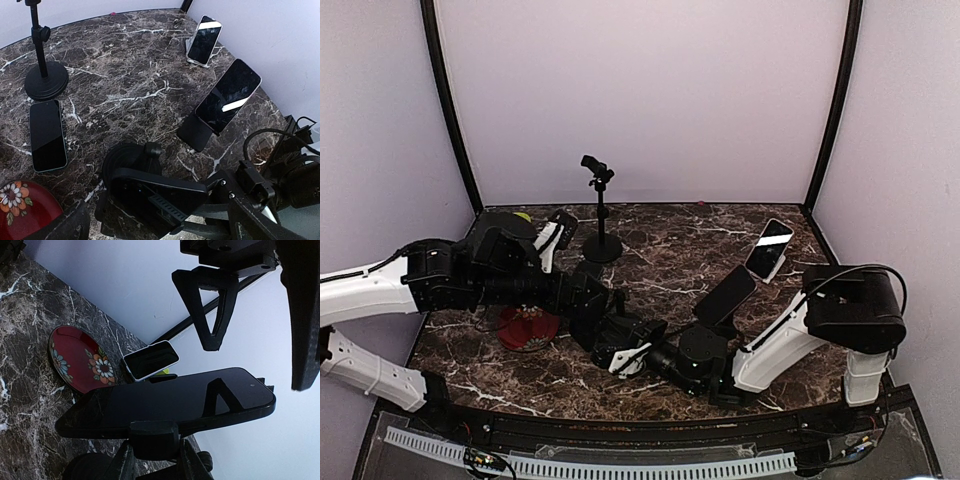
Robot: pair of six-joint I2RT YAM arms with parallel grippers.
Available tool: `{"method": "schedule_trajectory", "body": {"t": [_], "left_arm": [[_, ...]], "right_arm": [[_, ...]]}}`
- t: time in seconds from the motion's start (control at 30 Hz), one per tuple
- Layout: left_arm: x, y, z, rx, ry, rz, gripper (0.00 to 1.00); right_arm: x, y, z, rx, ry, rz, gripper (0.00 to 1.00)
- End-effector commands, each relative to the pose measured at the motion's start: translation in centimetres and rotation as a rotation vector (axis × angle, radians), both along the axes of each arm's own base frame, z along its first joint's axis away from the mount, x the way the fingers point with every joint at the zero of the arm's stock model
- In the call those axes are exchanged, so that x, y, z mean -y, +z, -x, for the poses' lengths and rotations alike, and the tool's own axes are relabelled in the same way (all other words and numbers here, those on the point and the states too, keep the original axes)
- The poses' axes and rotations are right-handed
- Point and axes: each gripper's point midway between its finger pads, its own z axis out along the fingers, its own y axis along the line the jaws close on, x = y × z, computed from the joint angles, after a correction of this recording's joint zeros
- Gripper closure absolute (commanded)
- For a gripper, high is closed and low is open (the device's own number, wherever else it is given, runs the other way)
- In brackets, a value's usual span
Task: Remove the phone from the phone stand
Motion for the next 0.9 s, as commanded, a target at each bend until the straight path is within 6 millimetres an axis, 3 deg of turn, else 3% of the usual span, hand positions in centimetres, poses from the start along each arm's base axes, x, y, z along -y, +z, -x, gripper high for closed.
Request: {"method": "schedule_trajectory", "body": {"t": [0.0, 0.3, 0.87], "left_arm": [[0.0, 0.1, -0.8, 0.041, 0.047, -0.076, 0.01], [2.1, -1.1, -0.4, 0.03, 0.006, -0.101, 0.01], [1.2, -3.1, -1.3, 0.031, 0.077, -0.172, 0.13]], "right_arm": [[0.4, 2.5, 0.2, 0.027, -0.01, -0.104, 0.97], [0.5, 2.6, 0.3, 0.036, -0.01, -0.11, 1.0], [0.7, 3.1, 0.5, 0.042, -0.004, -0.13, 1.0]]}}
